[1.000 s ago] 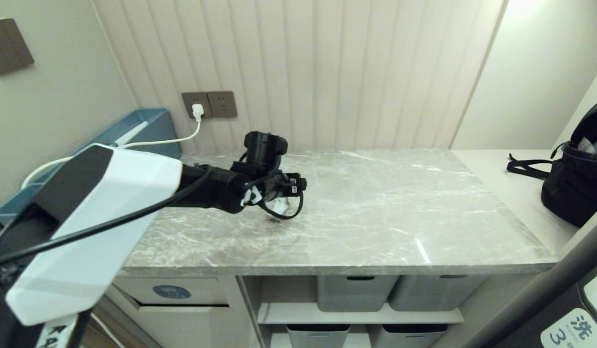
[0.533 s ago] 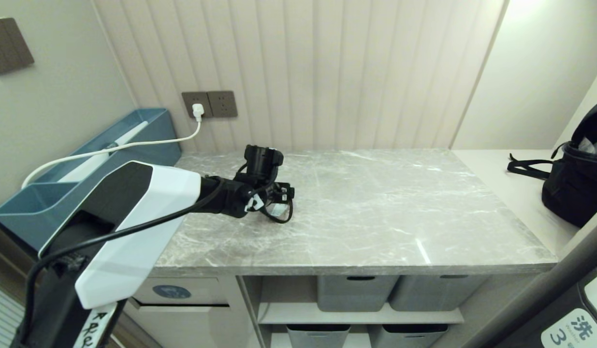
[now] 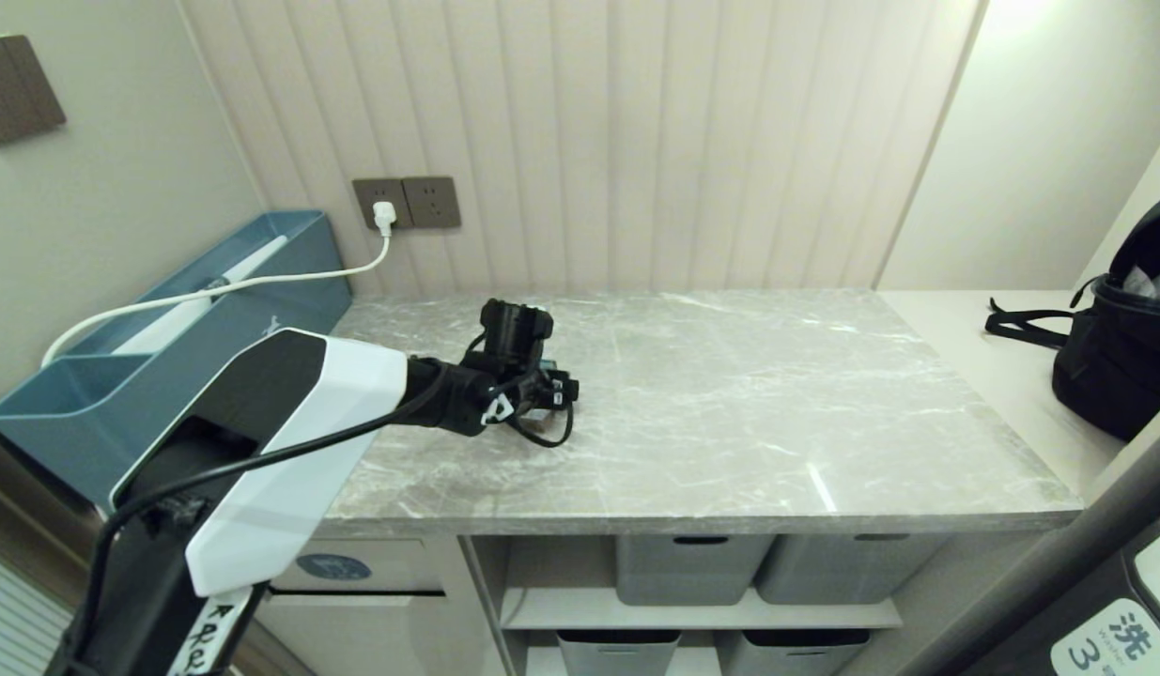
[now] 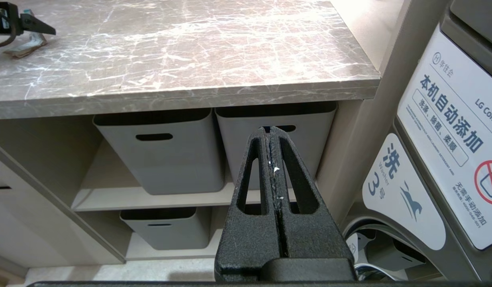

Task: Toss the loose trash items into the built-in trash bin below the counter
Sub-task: Pick up the garbage

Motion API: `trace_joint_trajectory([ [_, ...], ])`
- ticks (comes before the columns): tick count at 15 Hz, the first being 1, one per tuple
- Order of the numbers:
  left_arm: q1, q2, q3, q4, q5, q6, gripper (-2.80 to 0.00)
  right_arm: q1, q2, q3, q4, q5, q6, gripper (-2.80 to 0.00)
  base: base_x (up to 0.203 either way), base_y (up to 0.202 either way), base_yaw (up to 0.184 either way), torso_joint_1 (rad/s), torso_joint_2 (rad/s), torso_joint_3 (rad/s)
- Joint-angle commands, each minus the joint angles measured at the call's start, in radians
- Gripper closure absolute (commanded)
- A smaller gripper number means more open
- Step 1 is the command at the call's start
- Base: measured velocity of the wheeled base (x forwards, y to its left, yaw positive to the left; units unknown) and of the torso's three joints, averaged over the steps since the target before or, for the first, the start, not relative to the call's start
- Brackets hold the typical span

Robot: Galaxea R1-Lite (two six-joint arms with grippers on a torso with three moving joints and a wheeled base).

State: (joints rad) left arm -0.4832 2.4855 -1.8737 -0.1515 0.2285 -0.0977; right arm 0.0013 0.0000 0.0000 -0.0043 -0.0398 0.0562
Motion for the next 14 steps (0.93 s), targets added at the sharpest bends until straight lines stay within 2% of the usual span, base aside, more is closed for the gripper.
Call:
trace_joint_trajectory([
  [1, 0.002, 0.01, -0.001, -0.013, 0.002, -0.002, -0.8, 0.0, 0.0, 0.002, 0.0, 0.0, 0.001, 0.0, 0.0, 0.0, 0.0, 0.0, 0.0, 0.0],
  [2, 0.0, 0.013, -0.001, -0.025, 0.0, -0.004, 0.0, 0.0, 0.0, 0.002, 0.0, 0.0, 0.001, 0.0, 0.0, 0.0, 0.0, 0.0, 0.0, 0.0],
  [10, -0.002, 0.008, 0.007, -0.026, -0.007, 0.009, 0.0, 0.0, 0.0, 0.002, 0.0, 0.0, 0.001, 0.0, 0.0, 0.0, 0.0, 0.0, 0.0, 0.0],
  [14, -0.002, -0.055, 0.037, -0.028, -0.01, 0.004, 0.0, 0.0, 0.0, 0.002, 0.0, 0.0, 0.001, 0.0, 0.0, 0.0, 0.0, 0.0, 0.0, 0.0],
])
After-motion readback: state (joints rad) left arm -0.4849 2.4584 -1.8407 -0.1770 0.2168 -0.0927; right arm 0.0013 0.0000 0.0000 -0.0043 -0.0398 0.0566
